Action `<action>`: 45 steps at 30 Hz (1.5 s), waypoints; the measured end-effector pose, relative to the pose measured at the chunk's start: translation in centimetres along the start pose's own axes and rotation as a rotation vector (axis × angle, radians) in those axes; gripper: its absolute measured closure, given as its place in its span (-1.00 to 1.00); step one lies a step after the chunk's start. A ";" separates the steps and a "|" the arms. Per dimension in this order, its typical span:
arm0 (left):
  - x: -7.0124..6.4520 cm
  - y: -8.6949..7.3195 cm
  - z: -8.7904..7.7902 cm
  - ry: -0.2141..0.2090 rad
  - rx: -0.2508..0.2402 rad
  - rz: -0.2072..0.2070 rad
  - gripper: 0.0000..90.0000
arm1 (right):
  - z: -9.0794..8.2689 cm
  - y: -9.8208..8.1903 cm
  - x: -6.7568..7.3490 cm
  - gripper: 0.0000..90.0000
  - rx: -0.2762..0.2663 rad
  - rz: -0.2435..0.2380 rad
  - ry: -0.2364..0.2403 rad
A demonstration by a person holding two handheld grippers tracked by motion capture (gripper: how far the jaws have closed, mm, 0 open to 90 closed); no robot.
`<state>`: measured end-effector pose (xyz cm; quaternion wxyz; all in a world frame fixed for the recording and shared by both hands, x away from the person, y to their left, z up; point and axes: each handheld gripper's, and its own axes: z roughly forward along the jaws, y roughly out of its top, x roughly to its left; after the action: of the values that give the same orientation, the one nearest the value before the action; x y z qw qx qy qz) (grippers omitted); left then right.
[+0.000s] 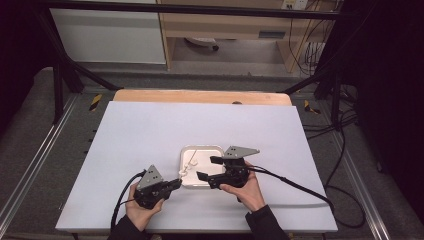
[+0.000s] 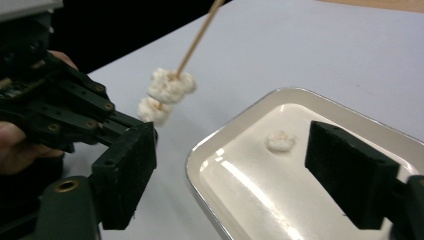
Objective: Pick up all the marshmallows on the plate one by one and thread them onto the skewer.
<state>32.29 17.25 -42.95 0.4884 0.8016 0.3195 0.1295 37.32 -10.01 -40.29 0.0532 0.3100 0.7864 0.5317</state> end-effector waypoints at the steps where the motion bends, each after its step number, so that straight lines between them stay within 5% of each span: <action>1: 0.1 0.0 -0.1 -0.001 0.001 0.002 0.97 | 0.0 -0.1 -0.1 -0.58 0.004 -0.005 -0.010; 9: 0.6 -0.1 -0.4 0.000 0.023 -0.003 0.96 | -0.1 -0.5 -1.0 -0.80 0.068 -0.039 -0.102; 22: 1.3 -0.1 -0.9 -0.006 0.030 -0.006 0.96 | 1.1 -0.3 -2.1 -0.90 0.115 -0.024 -0.140; 23: 1.3 -0.1 -1.3 0.037 0.054 -0.016 0.96 | 1.2 -0.3 -2.1 -0.92 0.120 -0.023 -0.143; 38: 2.1 -0.2 -1.8 0.044 0.054 -0.033 0.96 | 5.2 1.4 -2.2 -0.96 0.174 -0.023 -0.149; 45: 2.2 -0.2 -1.9 0.046 0.055 -0.034 0.96 | 7.1 1.8 -2.8 -0.87 0.225 -0.039 -0.200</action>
<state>32.90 20.01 -42.48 0.4607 0.8062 0.3475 0.1308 43.25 -5.43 -42.44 0.1064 0.3499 0.8377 0.4056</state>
